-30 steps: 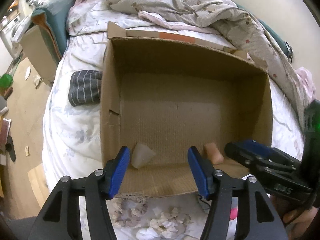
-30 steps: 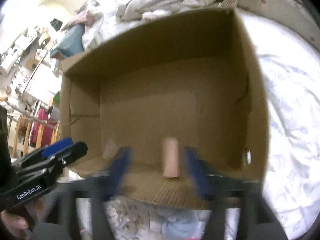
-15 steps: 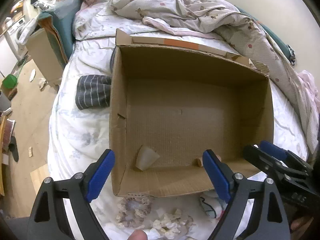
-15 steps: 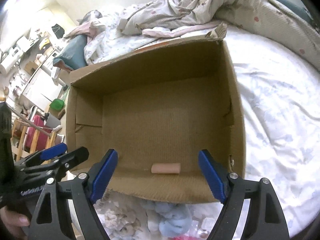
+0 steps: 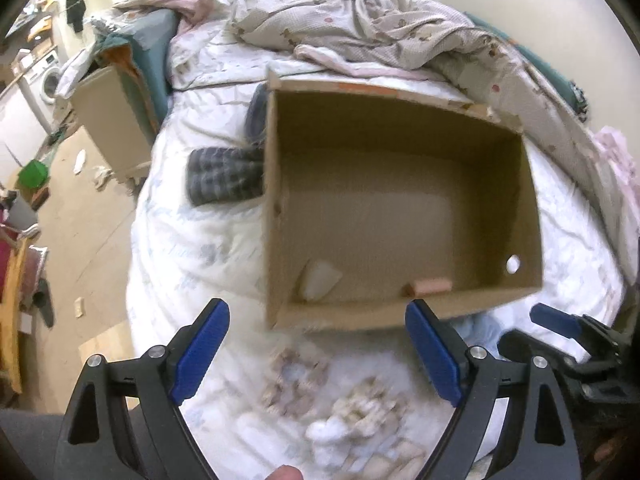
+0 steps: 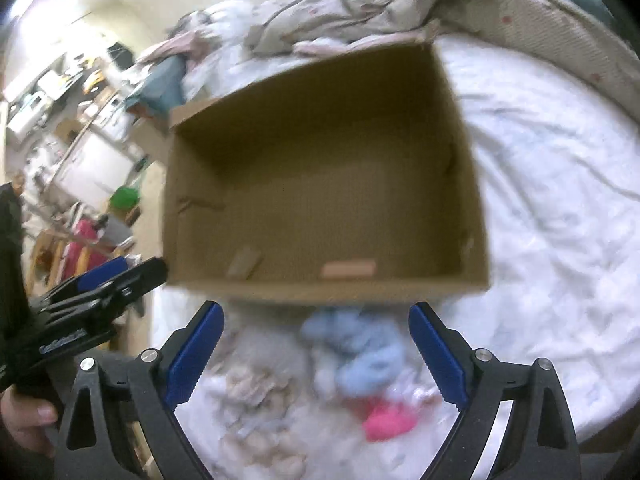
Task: Organize soft objects
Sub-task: 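Withdraw both grippers from the box back toward the remaining items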
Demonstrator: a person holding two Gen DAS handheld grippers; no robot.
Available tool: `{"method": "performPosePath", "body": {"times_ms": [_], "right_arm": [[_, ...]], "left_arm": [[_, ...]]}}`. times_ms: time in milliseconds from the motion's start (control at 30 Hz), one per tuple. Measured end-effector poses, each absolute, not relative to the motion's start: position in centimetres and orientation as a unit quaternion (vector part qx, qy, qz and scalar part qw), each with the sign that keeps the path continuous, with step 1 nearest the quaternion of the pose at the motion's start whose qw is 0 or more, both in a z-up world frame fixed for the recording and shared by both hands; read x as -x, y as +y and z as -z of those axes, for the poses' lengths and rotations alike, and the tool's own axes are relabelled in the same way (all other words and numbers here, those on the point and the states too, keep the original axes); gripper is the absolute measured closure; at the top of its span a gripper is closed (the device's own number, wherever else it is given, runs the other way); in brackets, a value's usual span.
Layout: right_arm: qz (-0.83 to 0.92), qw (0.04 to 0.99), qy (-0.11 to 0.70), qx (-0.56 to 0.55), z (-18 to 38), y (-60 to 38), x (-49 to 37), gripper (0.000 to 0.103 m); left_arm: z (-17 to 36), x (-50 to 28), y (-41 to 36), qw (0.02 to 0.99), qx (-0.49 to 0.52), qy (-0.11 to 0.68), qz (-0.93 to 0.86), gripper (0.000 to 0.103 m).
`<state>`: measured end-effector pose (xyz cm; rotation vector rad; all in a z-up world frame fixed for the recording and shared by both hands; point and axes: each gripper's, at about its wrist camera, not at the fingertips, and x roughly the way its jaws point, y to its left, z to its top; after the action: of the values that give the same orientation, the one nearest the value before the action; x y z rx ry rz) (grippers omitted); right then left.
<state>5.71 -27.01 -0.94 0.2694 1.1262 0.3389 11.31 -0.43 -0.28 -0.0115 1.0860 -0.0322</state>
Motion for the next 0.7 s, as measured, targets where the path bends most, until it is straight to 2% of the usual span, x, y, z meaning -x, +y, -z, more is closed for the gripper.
{"method": "performPosePath", "body": {"times_ms": [267,700], "right_arm": [[-0.19,0.811,0.546,-0.09,1.5,-24.4,-2.7,0.001],[-0.17,0.817,0.54,-0.107,0.8,-25.5,-1.1,0.001]], "left_arm": [[0.7,-9.2,2.1,0.848,0.027,0.528,-0.017,0.015],[1.2,-6.6,5.7,0.833,0.074,0.544,-0.068,0.015]]}}
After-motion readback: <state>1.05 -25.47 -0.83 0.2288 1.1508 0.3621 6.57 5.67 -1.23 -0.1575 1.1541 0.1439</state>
